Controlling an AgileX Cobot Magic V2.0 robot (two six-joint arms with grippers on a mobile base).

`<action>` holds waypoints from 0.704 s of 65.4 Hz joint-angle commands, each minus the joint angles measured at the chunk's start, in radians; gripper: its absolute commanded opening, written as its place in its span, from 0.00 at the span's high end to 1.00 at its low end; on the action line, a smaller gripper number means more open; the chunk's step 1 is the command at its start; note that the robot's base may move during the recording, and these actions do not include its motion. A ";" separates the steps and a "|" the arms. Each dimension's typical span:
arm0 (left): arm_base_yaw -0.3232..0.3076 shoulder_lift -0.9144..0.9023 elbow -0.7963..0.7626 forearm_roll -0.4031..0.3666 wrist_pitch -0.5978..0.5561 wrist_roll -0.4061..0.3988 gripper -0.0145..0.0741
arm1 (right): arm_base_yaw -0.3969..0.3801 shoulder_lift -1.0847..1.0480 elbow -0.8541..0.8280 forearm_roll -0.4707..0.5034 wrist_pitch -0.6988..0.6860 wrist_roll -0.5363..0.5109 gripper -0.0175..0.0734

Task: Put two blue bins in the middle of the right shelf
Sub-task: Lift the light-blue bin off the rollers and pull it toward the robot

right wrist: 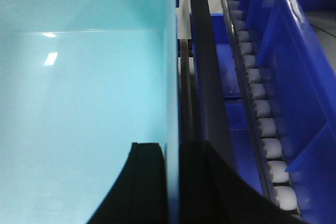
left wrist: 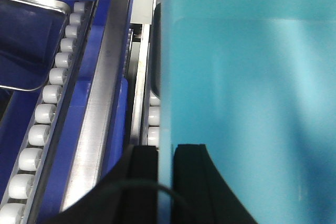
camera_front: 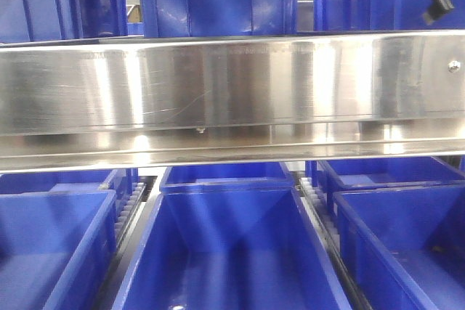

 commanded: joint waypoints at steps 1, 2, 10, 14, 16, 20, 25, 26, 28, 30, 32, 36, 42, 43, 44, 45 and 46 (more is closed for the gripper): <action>-0.019 -0.021 -0.018 -0.014 -0.087 -0.004 0.96 | 0.014 -0.007 -0.014 0.020 -0.113 0.000 0.99; -0.019 -0.021 -0.018 -0.014 -0.087 -0.004 0.96 | 0.014 -0.007 -0.014 0.020 -0.119 0.000 0.99; -0.019 -0.021 -0.018 -0.014 -0.087 -0.004 0.96 | 0.014 -0.007 -0.014 0.020 -0.167 0.000 0.99; -0.019 -0.021 -0.018 -0.014 -0.087 -0.004 0.96 | 0.014 -0.007 -0.014 0.020 -0.194 0.000 0.99; -0.019 -0.021 -0.018 -0.014 -0.087 -0.004 0.96 | 0.014 -0.007 -0.014 0.020 -0.207 0.000 0.99; -0.019 -0.021 -0.018 -0.014 -0.087 -0.004 0.96 | 0.014 -0.007 -0.014 0.020 -0.231 0.000 0.99; -0.019 -0.021 -0.018 -0.014 -0.087 -0.004 0.96 | 0.014 -0.007 -0.014 0.020 -0.249 0.000 0.99; -0.019 -0.021 -0.018 -0.014 -0.087 -0.004 0.96 | 0.014 -0.007 -0.014 0.020 -0.251 0.000 0.99; -0.019 -0.021 -0.018 -0.014 -0.087 -0.004 0.96 | 0.014 -0.007 -0.014 0.020 -0.251 0.000 0.99; -0.019 -0.021 -0.018 -0.014 -0.087 -0.004 0.96 | 0.014 -0.007 -0.014 0.020 -0.251 0.000 0.99; -0.019 -0.021 -0.018 -0.014 -0.087 -0.004 0.96 | 0.014 -0.007 -0.014 0.020 -0.251 0.000 0.99; -0.019 -0.021 -0.018 -0.014 -0.087 -0.004 0.96 | 0.014 -0.007 -0.014 0.020 -0.251 0.000 0.99; -0.019 -0.021 -0.018 -0.014 -0.087 -0.004 0.96 | 0.014 -0.007 -0.014 0.020 -0.251 0.000 0.99; -0.019 -0.021 -0.018 -0.014 -0.087 -0.004 0.96 | 0.014 -0.007 -0.014 0.020 -0.251 0.000 0.99; -0.019 -0.021 -0.018 -0.014 -0.087 -0.004 0.96 | 0.014 -0.007 -0.014 0.020 -0.251 0.000 0.99; -0.019 -0.021 -0.018 -0.014 -0.087 -0.004 0.96 | 0.014 -0.007 -0.014 0.020 -0.251 0.000 0.99; -0.019 -0.021 -0.018 -0.014 -0.087 -0.004 0.96 | 0.014 -0.007 -0.014 0.020 -0.251 0.000 0.99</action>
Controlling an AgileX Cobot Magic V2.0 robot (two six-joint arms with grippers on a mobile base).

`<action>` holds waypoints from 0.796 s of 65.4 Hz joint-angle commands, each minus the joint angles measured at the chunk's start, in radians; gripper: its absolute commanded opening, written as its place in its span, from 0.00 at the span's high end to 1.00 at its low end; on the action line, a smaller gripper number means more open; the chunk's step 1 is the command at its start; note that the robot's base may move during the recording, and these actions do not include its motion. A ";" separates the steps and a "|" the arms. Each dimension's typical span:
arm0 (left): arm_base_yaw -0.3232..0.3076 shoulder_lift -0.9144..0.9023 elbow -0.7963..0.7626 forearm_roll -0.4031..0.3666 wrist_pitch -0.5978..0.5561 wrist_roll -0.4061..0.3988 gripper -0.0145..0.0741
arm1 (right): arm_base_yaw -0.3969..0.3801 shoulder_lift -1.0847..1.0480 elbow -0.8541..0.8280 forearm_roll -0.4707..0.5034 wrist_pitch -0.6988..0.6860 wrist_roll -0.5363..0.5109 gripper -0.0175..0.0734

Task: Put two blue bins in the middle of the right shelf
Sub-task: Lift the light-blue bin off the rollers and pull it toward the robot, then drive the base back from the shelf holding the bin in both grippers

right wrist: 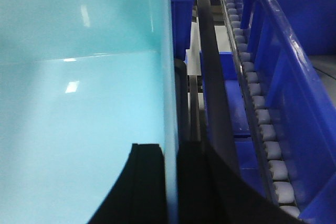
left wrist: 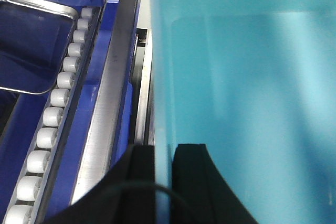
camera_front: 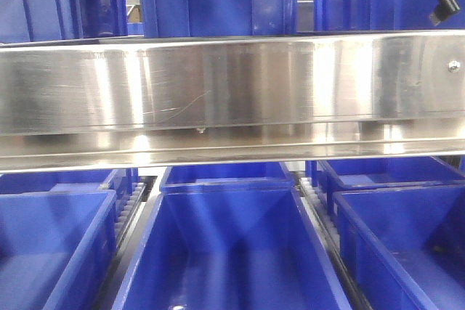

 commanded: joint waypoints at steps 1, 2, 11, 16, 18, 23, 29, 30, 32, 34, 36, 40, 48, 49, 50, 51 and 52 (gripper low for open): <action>-0.019 -0.014 -0.018 -0.034 -0.087 0.000 0.96 | 0.014 -0.007 -0.014 0.041 -0.119 0.000 0.99; -0.019 -0.014 -0.018 -0.034 -0.087 0.000 0.96 | 0.014 -0.007 -0.014 0.041 -0.119 0.000 0.99; -0.019 -0.014 -0.018 -0.034 -0.087 0.000 0.96 | 0.014 -0.007 -0.014 0.041 -0.119 0.000 0.99; -0.019 -0.014 -0.018 -0.034 -0.087 0.000 0.96 | 0.014 -0.007 -0.014 0.041 -0.119 0.000 0.99; -0.019 -0.014 -0.018 -0.034 -0.087 0.000 0.96 | 0.014 -0.007 -0.014 0.041 -0.119 0.000 0.99; -0.019 -0.014 -0.018 -0.034 -0.087 0.000 0.96 | 0.014 -0.007 -0.014 0.041 -0.119 0.000 0.99; -0.019 -0.014 -0.018 -0.034 -0.087 0.000 0.96 | 0.014 -0.007 -0.014 0.041 -0.119 0.000 0.99; -0.019 -0.014 -0.018 -0.034 -0.087 0.000 0.96 | 0.014 -0.007 -0.014 0.041 -0.119 0.000 0.99; -0.019 -0.014 -0.018 -0.034 -0.087 0.000 0.96 | 0.014 -0.007 -0.014 0.041 -0.119 0.000 0.99; -0.019 -0.014 -0.018 -0.034 -0.087 0.000 0.96 | 0.014 -0.007 -0.014 0.041 -0.119 0.000 0.99; -0.019 -0.014 -0.018 -0.034 -0.087 0.000 0.96 | 0.014 -0.007 -0.014 0.041 -0.119 0.000 0.99; -0.019 -0.014 -0.018 -0.034 -0.087 0.000 0.96 | 0.014 -0.007 -0.014 0.041 -0.123 0.000 0.99; -0.019 -0.014 -0.018 -0.034 -0.087 0.000 0.96 | 0.014 -0.007 -0.014 0.041 -0.140 0.000 0.99; -0.019 -0.014 -0.018 -0.034 -0.087 0.000 0.96 | 0.014 -0.007 -0.014 0.041 -0.145 0.000 0.99; -0.019 -0.014 -0.018 -0.034 -0.087 0.000 0.96 | 0.014 -0.007 -0.014 0.041 -0.148 0.000 0.99; -0.019 -0.014 -0.018 -0.034 -0.087 0.000 0.96 | 0.014 -0.007 -0.014 0.041 -0.154 0.000 0.99; -0.019 -0.014 -0.018 -0.034 -0.087 0.000 0.96 | 0.014 -0.007 -0.014 0.041 -0.157 0.000 0.99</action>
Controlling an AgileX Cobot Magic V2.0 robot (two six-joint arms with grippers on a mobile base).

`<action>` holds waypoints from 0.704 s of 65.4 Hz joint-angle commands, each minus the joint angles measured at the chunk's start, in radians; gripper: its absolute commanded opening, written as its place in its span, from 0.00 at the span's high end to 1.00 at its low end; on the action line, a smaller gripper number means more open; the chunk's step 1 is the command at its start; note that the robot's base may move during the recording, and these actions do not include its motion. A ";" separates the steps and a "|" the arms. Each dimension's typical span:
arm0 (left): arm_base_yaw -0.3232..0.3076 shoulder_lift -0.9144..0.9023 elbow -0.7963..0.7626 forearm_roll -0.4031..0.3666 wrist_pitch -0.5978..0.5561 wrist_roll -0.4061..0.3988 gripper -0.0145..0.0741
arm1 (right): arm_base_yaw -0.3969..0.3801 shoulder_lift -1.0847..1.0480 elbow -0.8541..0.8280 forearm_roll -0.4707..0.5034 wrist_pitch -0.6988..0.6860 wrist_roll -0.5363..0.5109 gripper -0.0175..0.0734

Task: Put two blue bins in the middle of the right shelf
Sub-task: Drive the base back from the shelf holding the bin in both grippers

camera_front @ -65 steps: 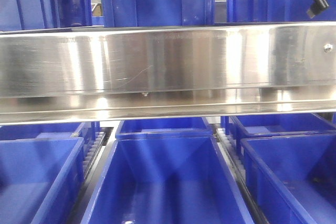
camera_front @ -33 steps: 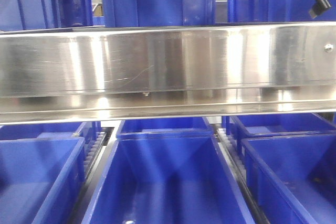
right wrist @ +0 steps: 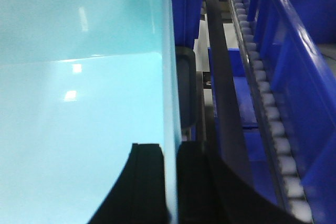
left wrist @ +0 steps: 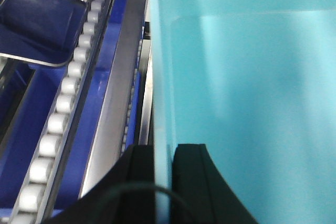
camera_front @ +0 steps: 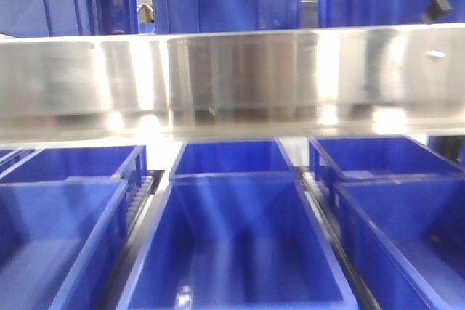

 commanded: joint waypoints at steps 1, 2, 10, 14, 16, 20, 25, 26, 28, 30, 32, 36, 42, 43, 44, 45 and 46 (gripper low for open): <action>-0.019 -0.014 -0.018 -0.038 -0.087 0.000 0.96 | 0.014 -0.009 -0.014 0.041 -0.142 0.000 0.99; -0.019 -0.014 -0.018 -0.038 -0.087 0.000 0.96 | 0.014 -0.009 -0.014 0.041 -0.145 0.000 0.99; -0.019 -0.014 -0.018 -0.035 -0.087 0.000 0.96 | 0.014 -0.009 -0.014 0.041 -0.165 0.000 0.99; -0.019 -0.014 -0.018 -0.035 -0.087 0.000 0.96 | 0.014 -0.009 -0.014 0.041 -0.165 0.000 0.99; -0.019 -0.014 -0.018 -0.035 -0.087 0.000 0.96 | 0.014 -0.009 -0.014 0.041 -0.165 0.000 0.99; -0.019 -0.014 -0.018 -0.035 -0.087 0.000 0.96 | 0.014 -0.009 -0.014 0.041 -0.165 0.000 0.99; -0.019 -0.014 -0.018 -0.034 -0.087 0.000 0.96 | 0.014 -0.009 -0.014 0.041 -0.165 0.000 0.99; -0.019 -0.014 -0.018 -0.034 -0.087 0.000 0.96 | 0.014 -0.009 -0.014 0.041 -0.165 0.000 0.99; -0.019 -0.014 -0.018 -0.034 -0.087 0.000 0.96 | 0.014 -0.009 -0.014 0.041 -0.165 0.000 0.99; -0.019 -0.014 -0.018 -0.034 -0.087 0.000 0.96 | 0.014 -0.009 -0.014 0.041 -0.165 0.000 0.99; -0.019 -0.014 -0.018 -0.034 -0.087 0.000 0.96 | 0.014 -0.009 -0.014 0.041 -0.165 0.000 0.99; -0.019 -0.014 -0.018 -0.034 -0.087 0.000 0.96 | 0.014 -0.009 -0.014 0.041 -0.165 0.000 0.99; -0.019 -0.014 -0.018 -0.034 -0.087 0.000 0.96 | 0.014 -0.009 -0.014 0.041 -0.165 0.000 0.99; -0.019 -0.014 -0.018 -0.034 -0.087 0.000 0.96 | 0.014 -0.009 -0.014 0.041 -0.165 0.000 0.99; -0.019 -0.014 -0.018 -0.034 -0.087 0.000 0.96 | 0.014 -0.009 -0.014 0.041 -0.165 0.000 0.99; -0.019 -0.014 -0.018 -0.034 -0.087 0.000 0.96 | 0.014 -0.009 -0.014 0.041 -0.165 0.000 0.99; -0.019 -0.014 -0.018 -0.034 -0.087 0.000 0.96 | 0.014 -0.009 -0.014 0.041 -0.165 0.000 0.99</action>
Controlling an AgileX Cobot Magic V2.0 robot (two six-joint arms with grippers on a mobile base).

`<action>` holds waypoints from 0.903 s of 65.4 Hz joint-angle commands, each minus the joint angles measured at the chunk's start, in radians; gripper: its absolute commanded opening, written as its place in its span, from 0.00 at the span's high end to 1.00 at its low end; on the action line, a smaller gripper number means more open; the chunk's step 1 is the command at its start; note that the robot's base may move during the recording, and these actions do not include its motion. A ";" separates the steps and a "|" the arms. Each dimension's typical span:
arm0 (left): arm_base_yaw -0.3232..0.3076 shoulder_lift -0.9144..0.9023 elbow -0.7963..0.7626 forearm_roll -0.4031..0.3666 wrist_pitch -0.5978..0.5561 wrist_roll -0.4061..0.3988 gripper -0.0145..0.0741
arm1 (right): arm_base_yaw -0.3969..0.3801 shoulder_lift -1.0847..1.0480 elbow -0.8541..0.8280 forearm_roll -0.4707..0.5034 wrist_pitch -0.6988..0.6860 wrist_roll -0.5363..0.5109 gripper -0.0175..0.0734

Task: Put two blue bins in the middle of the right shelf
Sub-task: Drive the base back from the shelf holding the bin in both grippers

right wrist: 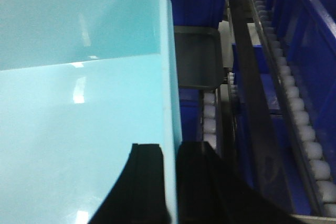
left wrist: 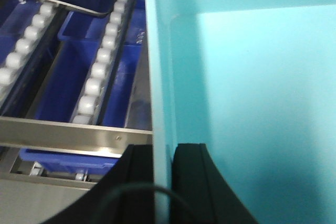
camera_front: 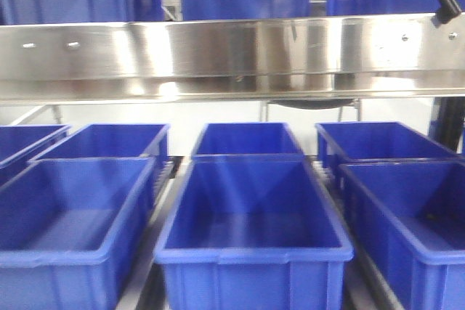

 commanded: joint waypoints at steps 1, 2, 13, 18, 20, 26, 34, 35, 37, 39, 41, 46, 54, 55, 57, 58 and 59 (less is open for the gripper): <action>-0.019 -0.014 -0.016 -0.041 -0.084 0.000 0.96 | 0.014 -0.009 -0.014 0.042 -0.134 0.000 0.99; -0.019 -0.014 -0.016 -0.041 -0.084 0.000 0.96 | 0.014 -0.009 -0.014 0.042 -0.134 0.000 0.99; -0.019 -0.014 -0.016 -0.041 -0.084 0.000 0.96 | 0.014 -0.009 -0.014 0.042 -0.136 0.000 0.99; -0.019 -0.014 -0.016 -0.041 -0.084 0.000 0.96 | 0.014 -0.009 -0.014 0.042 -0.136 0.000 0.99; -0.019 -0.014 -0.016 -0.041 -0.084 0.000 0.96 | 0.014 -0.009 -0.014 0.042 -0.136 0.000 0.99; -0.019 -0.014 -0.016 -0.041 -0.084 0.000 0.96 | 0.014 -0.009 -0.014 0.042 -0.136 0.000 0.99; -0.019 -0.014 -0.016 -0.041 -0.084 0.000 0.96 | 0.014 -0.009 -0.014 0.042 -0.136 0.000 0.99; -0.019 -0.014 -0.016 -0.041 -0.084 0.000 0.96 | 0.014 -0.009 -0.014 0.042 -0.136 0.000 0.99; -0.019 -0.014 -0.016 -0.041 -0.084 0.000 0.96 | 0.014 -0.009 -0.014 0.042 -0.136 0.000 0.99; -0.019 -0.014 -0.016 -0.041 -0.084 0.000 0.96 | 0.014 -0.009 -0.014 0.042 -0.136 0.000 0.99; -0.019 -0.014 -0.016 -0.041 -0.084 0.000 0.96 | 0.014 -0.009 -0.014 0.042 -0.136 0.000 0.99; -0.019 -0.014 -0.016 -0.041 -0.084 0.000 0.96 | 0.014 -0.009 -0.014 0.042 -0.136 0.000 0.99; -0.019 -0.014 -0.016 -0.041 -0.084 0.000 0.96 | 0.014 -0.009 -0.014 0.042 -0.136 0.000 0.99; -0.019 -0.014 -0.016 -0.041 -0.084 0.000 0.96 | 0.014 -0.009 -0.014 0.042 -0.136 0.000 0.99; -0.019 -0.014 -0.016 -0.041 -0.084 0.000 0.96 | 0.014 -0.009 -0.014 0.042 -0.136 0.000 0.99; -0.019 -0.014 -0.016 -0.041 -0.084 0.000 0.96 | 0.014 -0.009 -0.014 0.042 -0.136 0.000 0.99; -0.019 -0.014 -0.016 -0.041 -0.084 0.000 0.96 | 0.014 -0.009 -0.014 0.042 -0.136 0.000 0.99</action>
